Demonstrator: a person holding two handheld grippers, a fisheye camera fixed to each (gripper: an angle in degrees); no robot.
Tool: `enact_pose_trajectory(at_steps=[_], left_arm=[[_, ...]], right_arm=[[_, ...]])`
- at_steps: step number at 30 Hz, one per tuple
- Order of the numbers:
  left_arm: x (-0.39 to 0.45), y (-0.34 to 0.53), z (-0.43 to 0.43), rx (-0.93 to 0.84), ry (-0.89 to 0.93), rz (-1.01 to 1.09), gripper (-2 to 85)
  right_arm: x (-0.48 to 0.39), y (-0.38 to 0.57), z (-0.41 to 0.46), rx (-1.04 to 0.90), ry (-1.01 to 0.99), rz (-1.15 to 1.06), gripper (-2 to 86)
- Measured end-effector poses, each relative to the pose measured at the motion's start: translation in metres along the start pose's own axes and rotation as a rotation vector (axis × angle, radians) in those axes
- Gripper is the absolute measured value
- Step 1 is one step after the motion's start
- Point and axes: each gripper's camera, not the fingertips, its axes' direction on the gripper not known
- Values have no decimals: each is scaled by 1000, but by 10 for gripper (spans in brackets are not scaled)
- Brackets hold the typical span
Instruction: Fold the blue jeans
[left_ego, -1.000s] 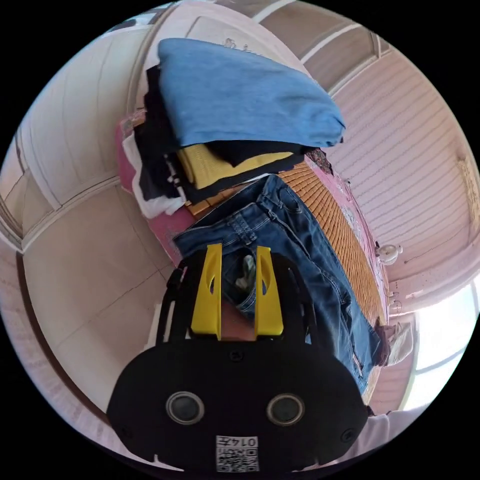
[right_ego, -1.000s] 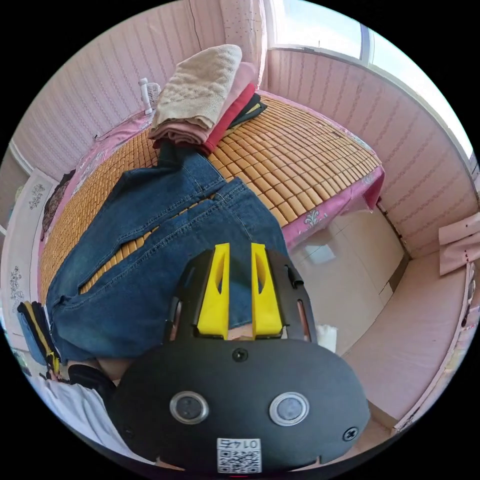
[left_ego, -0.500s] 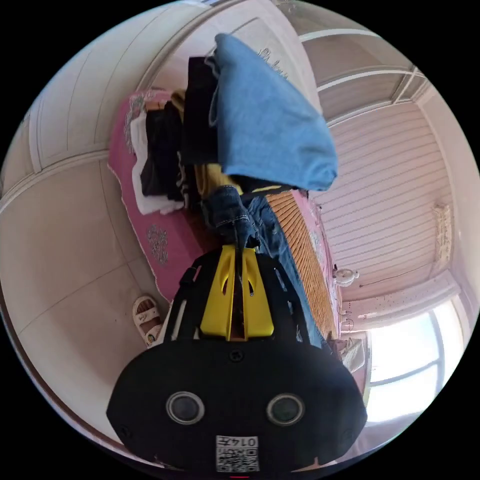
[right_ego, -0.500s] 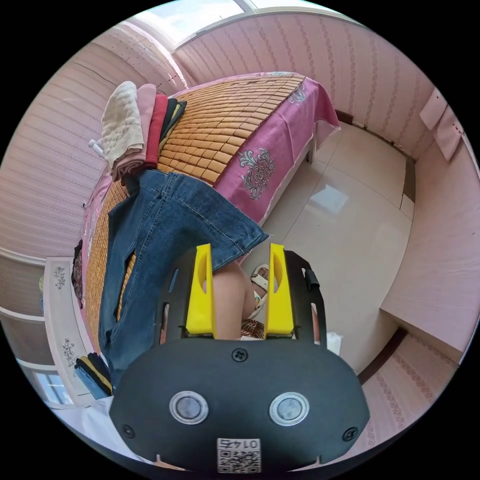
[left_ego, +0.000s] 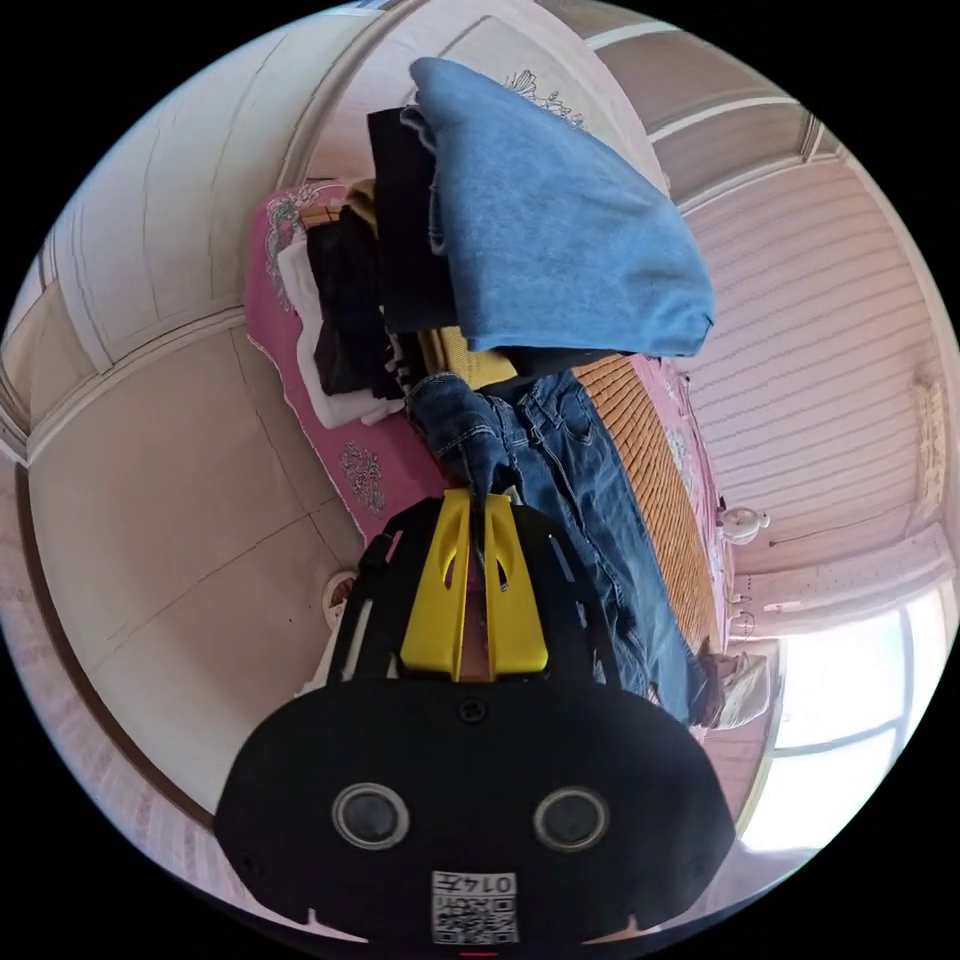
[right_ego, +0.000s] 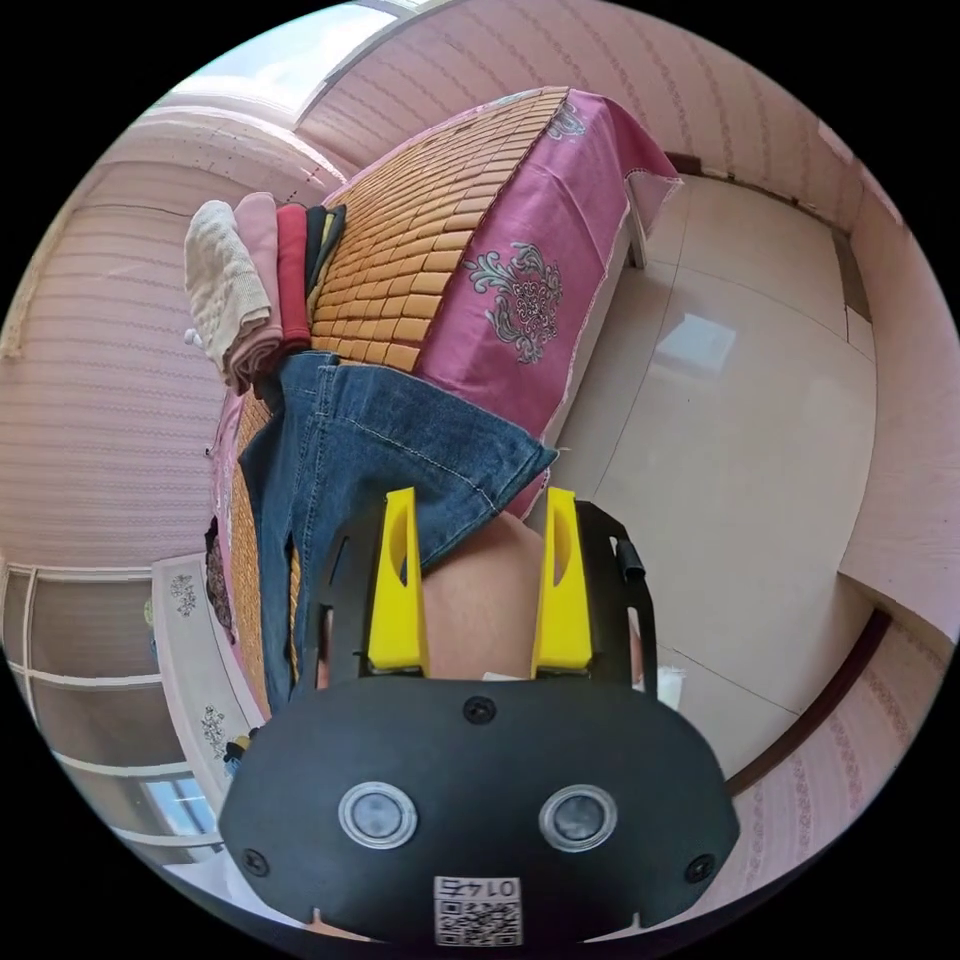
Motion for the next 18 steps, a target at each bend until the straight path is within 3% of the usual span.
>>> enact_pose_trajectory(at_steps=[5,9,18], left_arm=[[15,-2,-2,-2,28,-16,-9],[22,2,0,-4,22,-4,-9],[63,21,-19,-19,-94,244,-8]], right_arm=[[17,1,11,-46,-57,24,138],[40,0,-1,-11,-287,93,27],[35,14,-62,110,-344,-102,6]])
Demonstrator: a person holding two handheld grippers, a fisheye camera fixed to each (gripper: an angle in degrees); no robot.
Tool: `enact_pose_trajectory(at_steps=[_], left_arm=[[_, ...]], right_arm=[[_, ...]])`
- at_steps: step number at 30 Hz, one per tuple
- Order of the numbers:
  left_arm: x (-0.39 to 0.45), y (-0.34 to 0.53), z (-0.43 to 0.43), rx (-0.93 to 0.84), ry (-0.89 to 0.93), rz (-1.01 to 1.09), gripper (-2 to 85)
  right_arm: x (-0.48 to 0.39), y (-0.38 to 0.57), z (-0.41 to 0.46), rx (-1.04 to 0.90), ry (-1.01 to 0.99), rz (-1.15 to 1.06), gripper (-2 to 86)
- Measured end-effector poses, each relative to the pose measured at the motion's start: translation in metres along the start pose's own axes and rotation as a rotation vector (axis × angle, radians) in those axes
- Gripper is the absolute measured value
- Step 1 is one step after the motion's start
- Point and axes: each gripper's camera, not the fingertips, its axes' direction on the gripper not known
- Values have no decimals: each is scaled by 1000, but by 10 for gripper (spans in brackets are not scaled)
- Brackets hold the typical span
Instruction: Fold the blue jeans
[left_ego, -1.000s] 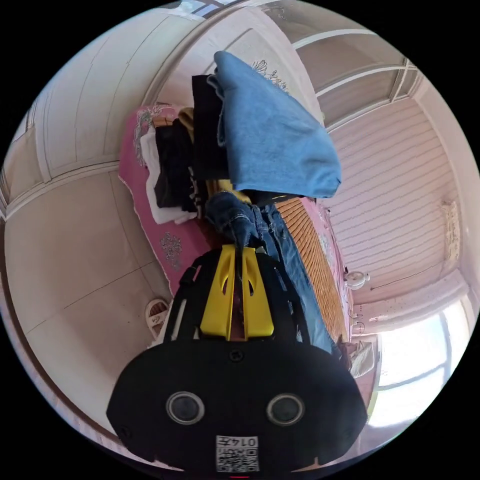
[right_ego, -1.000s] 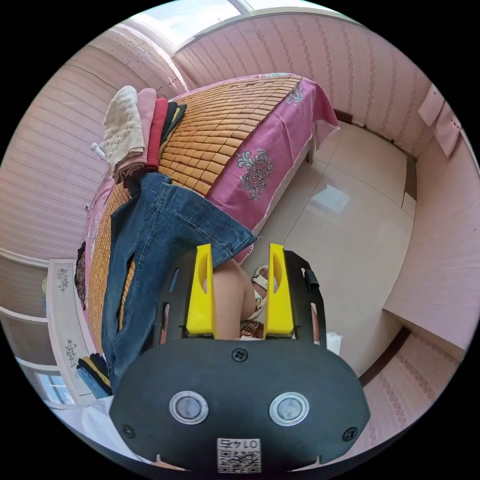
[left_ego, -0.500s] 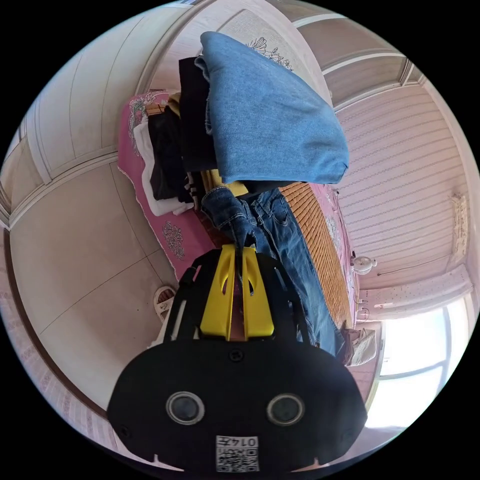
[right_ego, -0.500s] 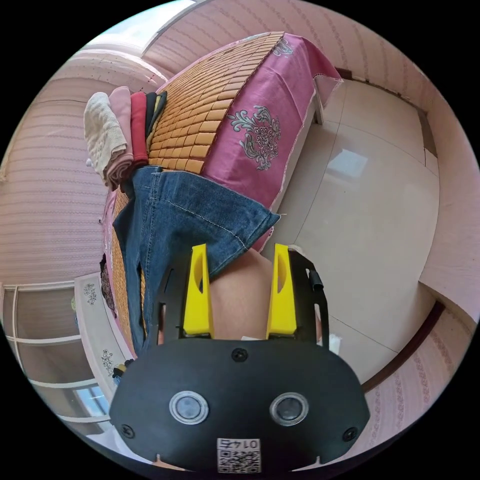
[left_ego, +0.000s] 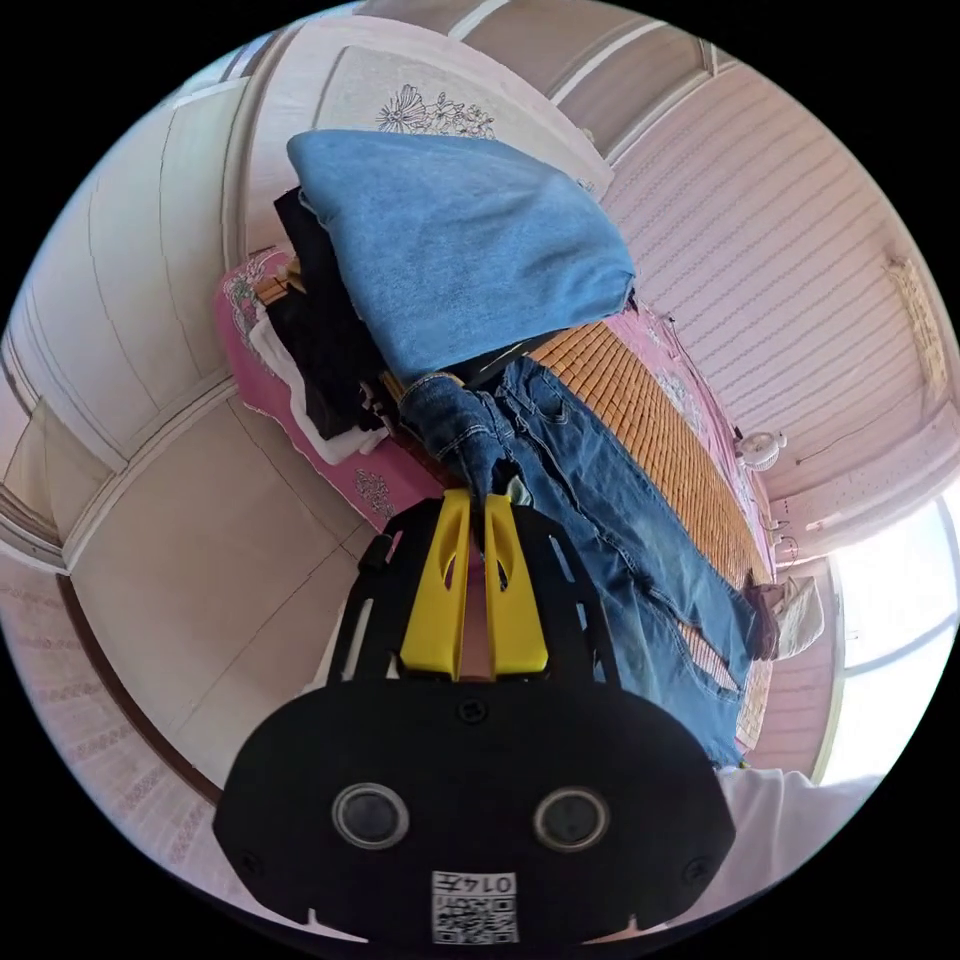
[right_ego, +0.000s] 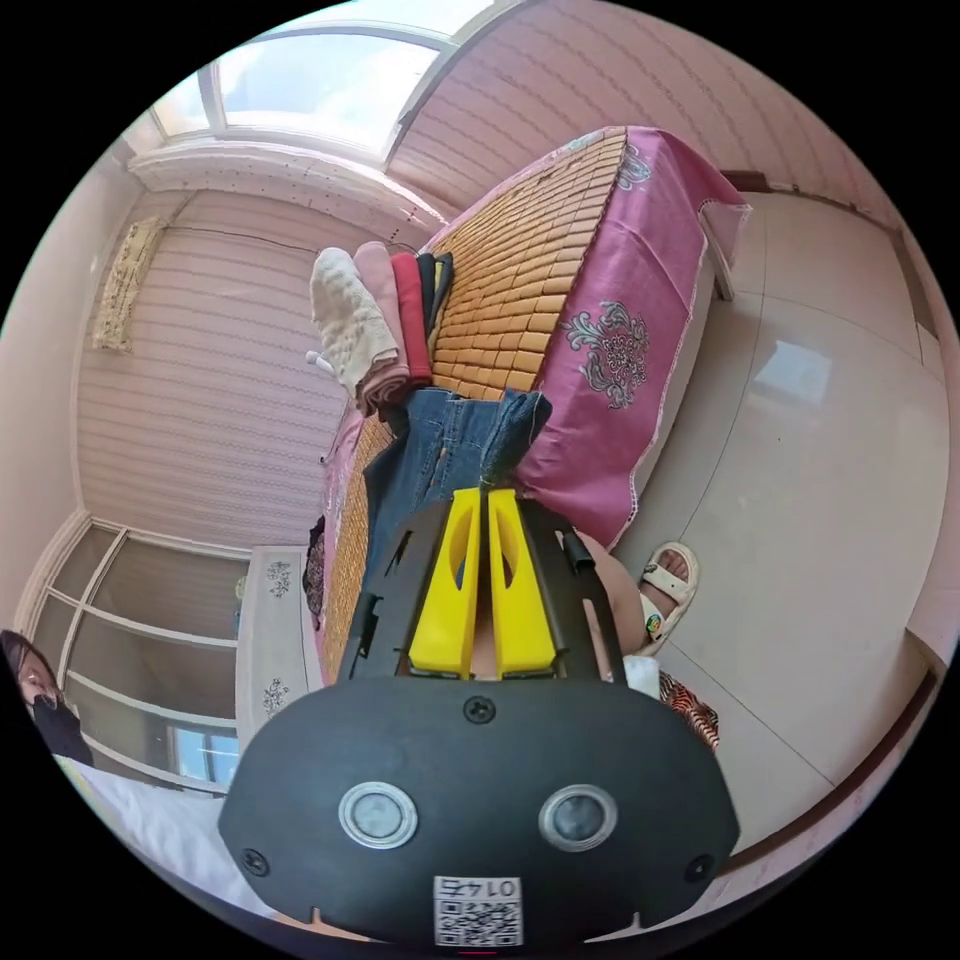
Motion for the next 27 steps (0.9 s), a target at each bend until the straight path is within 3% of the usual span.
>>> enact_pose_trajectory(at_steps=[6,8,13,15,17,21,27], left_arm=[[5,11,-18,33,60,-10,-8],[24,1,-13,13,12,71,-7],[84,-53,7,76,66,183,2],[103,-79,24,107,139,138,20],[111,-101,63,153,283,-43,71],[110,-99,111,147,380,-256,100],[123,-66,124,148,304,-137,77]], right_arm=[[-36,-3,-21,22,15,-134,6],[-55,-12,-12,8,6,-185,7],[-148,-63,63,-66,-65,-350,18],[-184,-81,92,-18,-85,-353,31],[-209,-95,127,39,-79,-303,62],[-222,-101,181,-52,29,-267,94],[-181,-71,181,1,340,-421,100]])
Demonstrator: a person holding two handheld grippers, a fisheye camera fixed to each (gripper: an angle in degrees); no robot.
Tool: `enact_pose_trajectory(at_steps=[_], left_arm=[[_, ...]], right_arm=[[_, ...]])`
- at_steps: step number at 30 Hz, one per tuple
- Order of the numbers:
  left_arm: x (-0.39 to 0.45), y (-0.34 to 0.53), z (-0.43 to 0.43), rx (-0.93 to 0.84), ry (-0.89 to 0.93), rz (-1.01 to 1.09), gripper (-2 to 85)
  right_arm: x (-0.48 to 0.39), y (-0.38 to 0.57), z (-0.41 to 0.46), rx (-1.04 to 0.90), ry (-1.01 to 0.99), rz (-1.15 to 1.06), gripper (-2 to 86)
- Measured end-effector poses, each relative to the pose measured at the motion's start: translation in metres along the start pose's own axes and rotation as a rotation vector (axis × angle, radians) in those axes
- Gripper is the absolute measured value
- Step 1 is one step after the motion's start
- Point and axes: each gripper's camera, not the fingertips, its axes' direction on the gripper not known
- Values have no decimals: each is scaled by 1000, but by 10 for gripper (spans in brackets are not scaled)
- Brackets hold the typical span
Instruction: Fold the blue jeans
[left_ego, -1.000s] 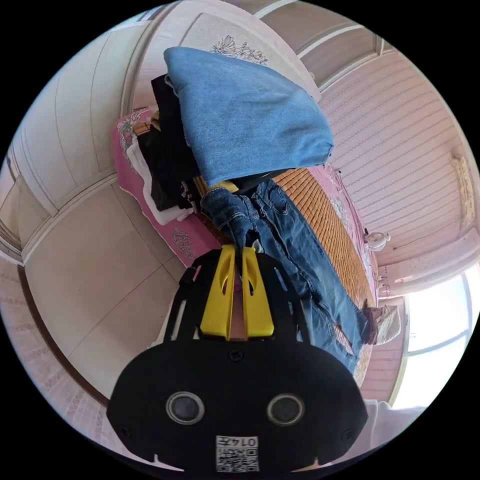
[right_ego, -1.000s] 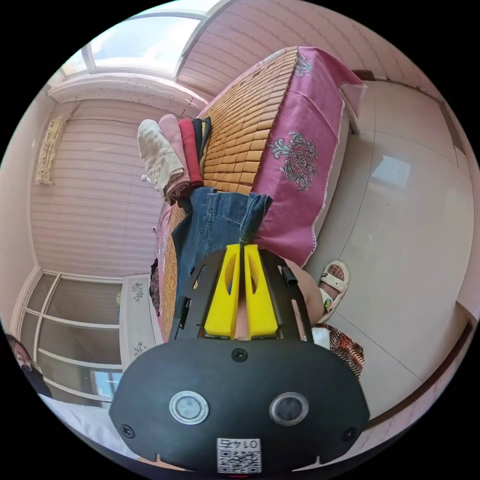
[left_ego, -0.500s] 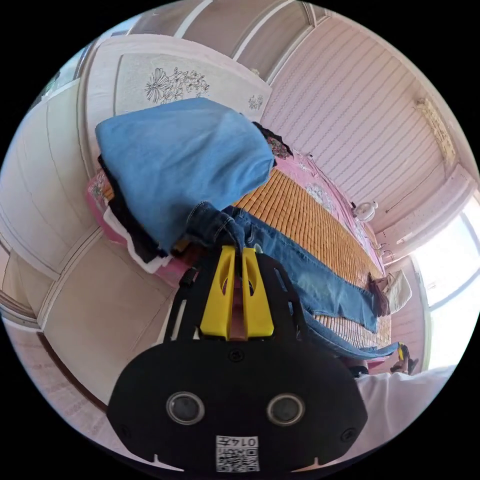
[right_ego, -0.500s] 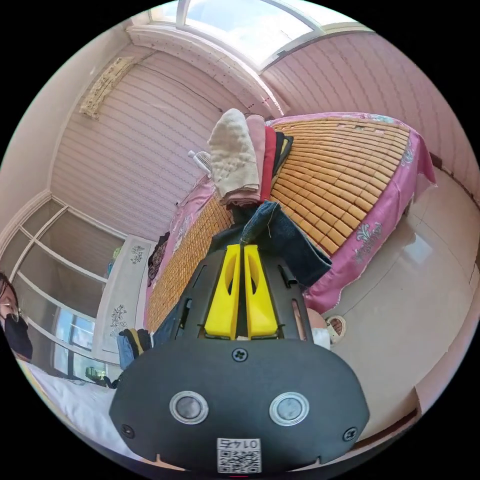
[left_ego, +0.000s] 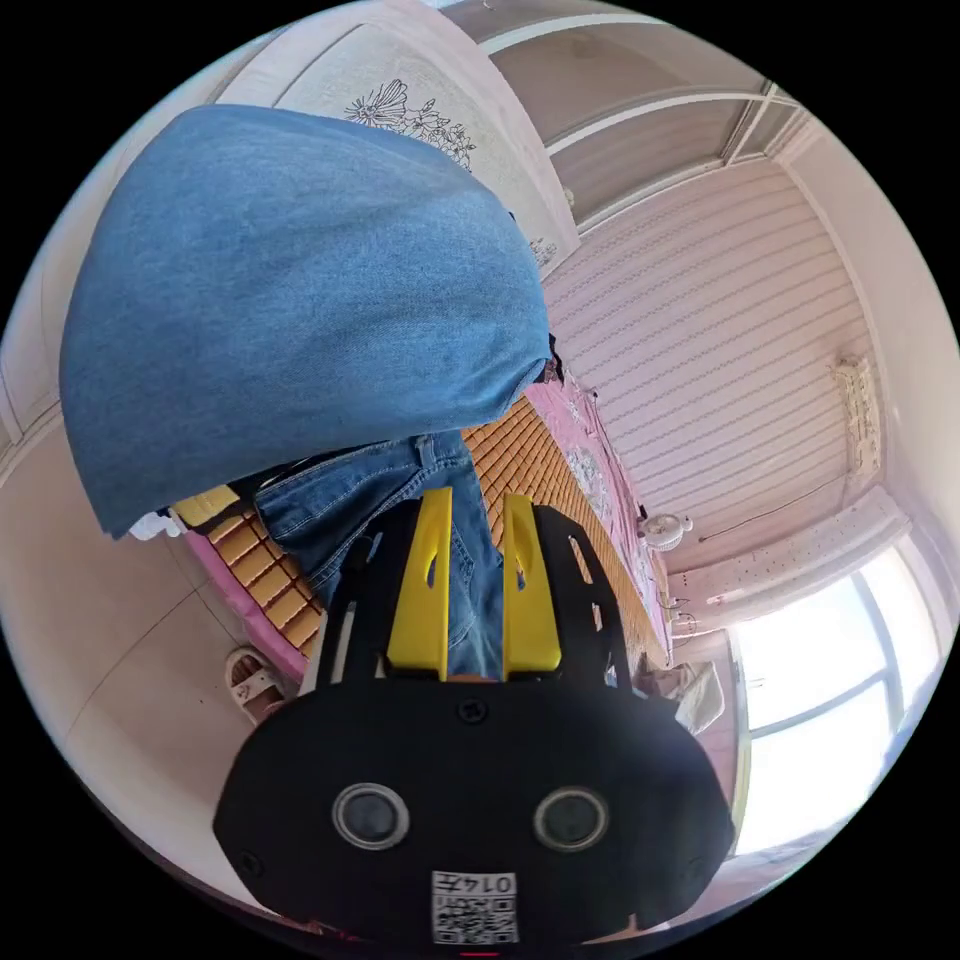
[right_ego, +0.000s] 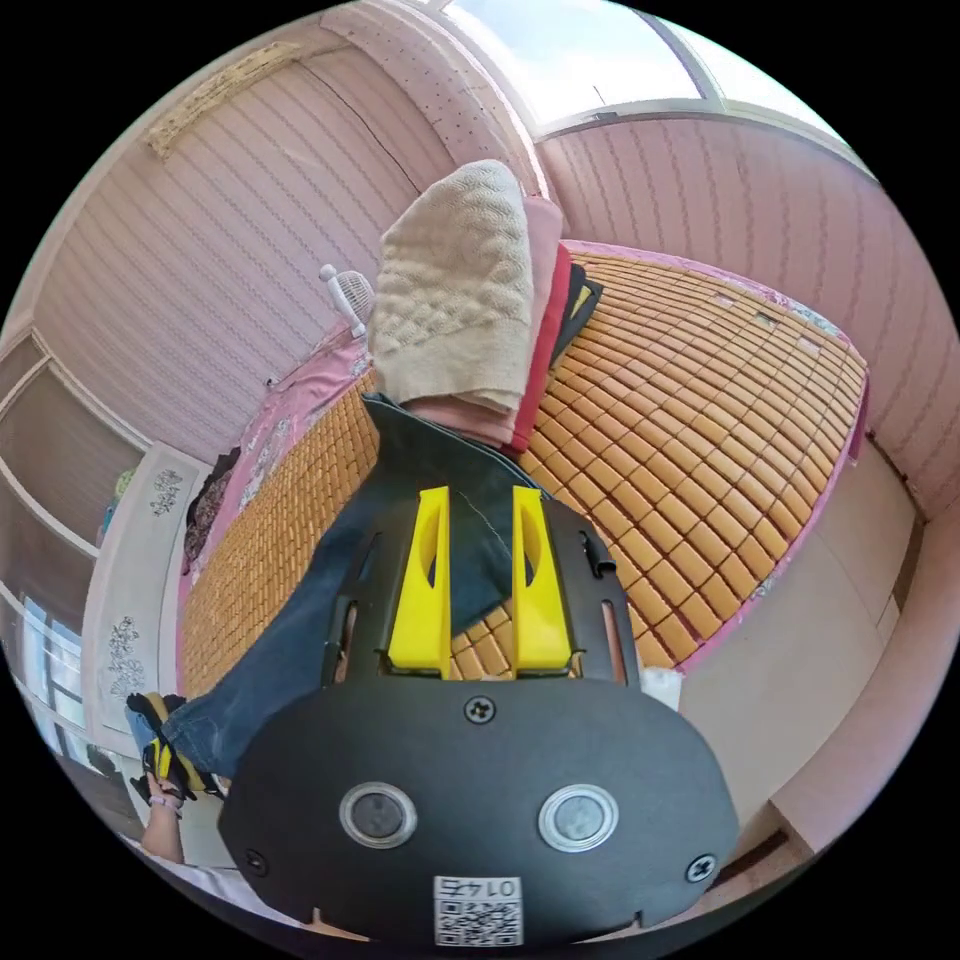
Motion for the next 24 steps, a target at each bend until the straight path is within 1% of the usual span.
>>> enact_pose_trajectory(at_steps=[1,3,5,6,7,8,10,12,14,15,17,18,20,21,22,24], left_arm=[[4,7,4,-7,-33,35,71],[13,19,24,-62,-98,99,64],[30,35,71,-231,-200,203,60],[34,39,85,-276,-235,224,59],[40,49,110,-335,-309,234,54],[42,58,131,-366,-342,215,50],[43,69,161,-424,-346,185,47],[49,80,187,-470,-430,211,42],[69,94,213,-515,-548,367,36],[74,97,220,-530,-578,402,34],[90,105,244,-586,-666,490,16],[93,107,250,-599,-674,509,8],[98,114,264,-637,-673,545,-6],[98,115,266,-644,-675,548,-7],[97,117,270,-657,-680,547,-8],[97,121,277,-681,-689,549,-9]], right_arm=[[9,5,8,-29,55,25,107],[18,9,22,-68,84,72,120],[24,10,37,-97,102,131,135],[25,9,44,-92,115,162,138],[24,8,49,-77,120,179,140],[23,8,52,-69,121,184,141],[18,4,58,-33,108,193,140],[12,1,61,-29,116,174,121],[8,-7,65,-86,109,143,82],[5,-11,64,-108,130,133,58],[-2,-17,54,-111,137,75,37],[-5,-20,44,-110,118,47,30],[-10,-18,14,-30,12,1,24],[-13,-12,-14,36,-72,-30,21],[-17,-2,-45,100,-101,-70,20],[-15,22,-87,183,-51,-124,20]])
